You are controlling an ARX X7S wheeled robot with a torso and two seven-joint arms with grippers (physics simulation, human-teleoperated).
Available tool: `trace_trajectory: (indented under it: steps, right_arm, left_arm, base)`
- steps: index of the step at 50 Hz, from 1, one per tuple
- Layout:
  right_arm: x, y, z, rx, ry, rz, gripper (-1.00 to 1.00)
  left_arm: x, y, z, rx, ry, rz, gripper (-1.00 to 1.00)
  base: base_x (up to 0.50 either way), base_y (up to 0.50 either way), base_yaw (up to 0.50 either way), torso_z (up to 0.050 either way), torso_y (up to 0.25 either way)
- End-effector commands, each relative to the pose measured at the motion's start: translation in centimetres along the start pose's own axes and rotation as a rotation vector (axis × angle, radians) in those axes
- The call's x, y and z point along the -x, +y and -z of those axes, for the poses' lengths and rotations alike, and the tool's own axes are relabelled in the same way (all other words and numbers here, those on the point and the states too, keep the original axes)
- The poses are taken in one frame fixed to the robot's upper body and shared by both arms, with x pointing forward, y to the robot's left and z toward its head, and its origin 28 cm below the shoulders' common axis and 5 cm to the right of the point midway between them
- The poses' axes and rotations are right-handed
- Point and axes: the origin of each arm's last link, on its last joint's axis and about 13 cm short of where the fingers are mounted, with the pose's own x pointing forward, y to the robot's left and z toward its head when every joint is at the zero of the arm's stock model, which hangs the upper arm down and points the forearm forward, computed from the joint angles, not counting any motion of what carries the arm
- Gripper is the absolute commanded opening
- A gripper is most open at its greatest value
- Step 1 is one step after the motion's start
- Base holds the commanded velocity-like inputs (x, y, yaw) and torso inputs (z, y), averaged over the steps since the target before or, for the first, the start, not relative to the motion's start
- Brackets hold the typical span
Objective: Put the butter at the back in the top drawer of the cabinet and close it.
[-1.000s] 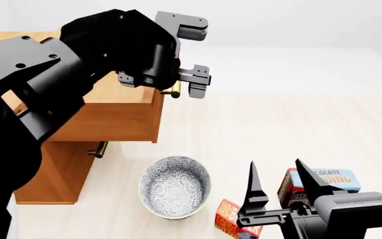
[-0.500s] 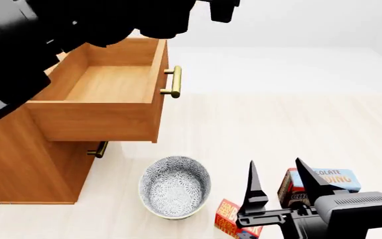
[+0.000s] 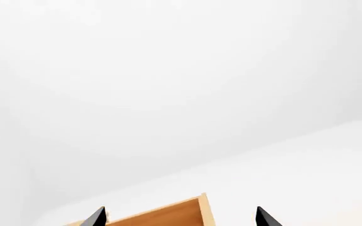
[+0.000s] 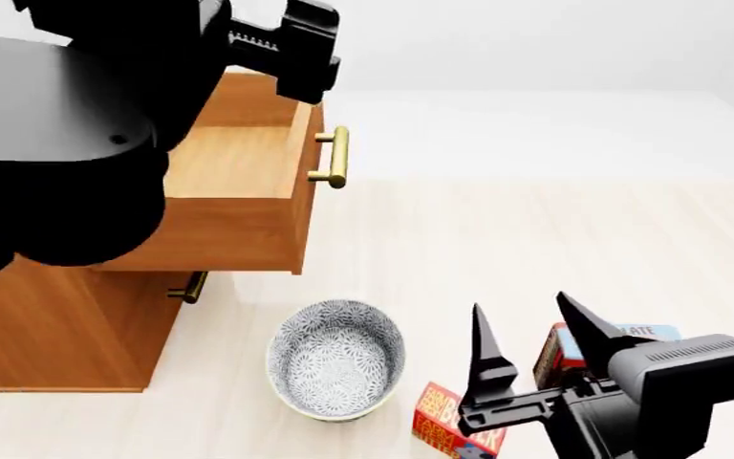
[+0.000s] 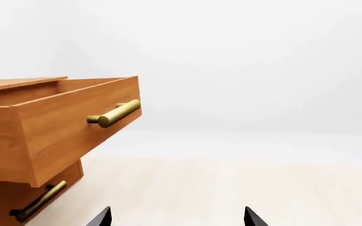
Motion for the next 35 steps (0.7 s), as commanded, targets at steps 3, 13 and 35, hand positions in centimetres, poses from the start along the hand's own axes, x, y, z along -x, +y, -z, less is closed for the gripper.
trace_trajectory:
  steps: [3,13,35]
  right_arm:
    - [-0.7,-1.7,-1.9,-0.029,0.049,-0.192,1.00]
    - [-0.5,-2.7,-2.9,-0.009,0.210,-0.425,1.00]
    - [-1.7,-5.9,-3.3,0.081,0.553,-0.505,1.00]
  left_arm:
    - [3.6,2.2,3.2,-0.018,-0.058,-0.013,1.00]
    - [3.8,2.8,4.4,-0.004,-0.054,-0.025,1.00]
    - [3.9,2.9,4.8,0.017,-0.043,-0.021,1.00]
  base:
    - [0.00,0.00,0.00,0.000,0.000]
    - [0.00,0.00,0.00,0.000,0.000]
    - [0.00,0.00,0.00,0.000,0.000]
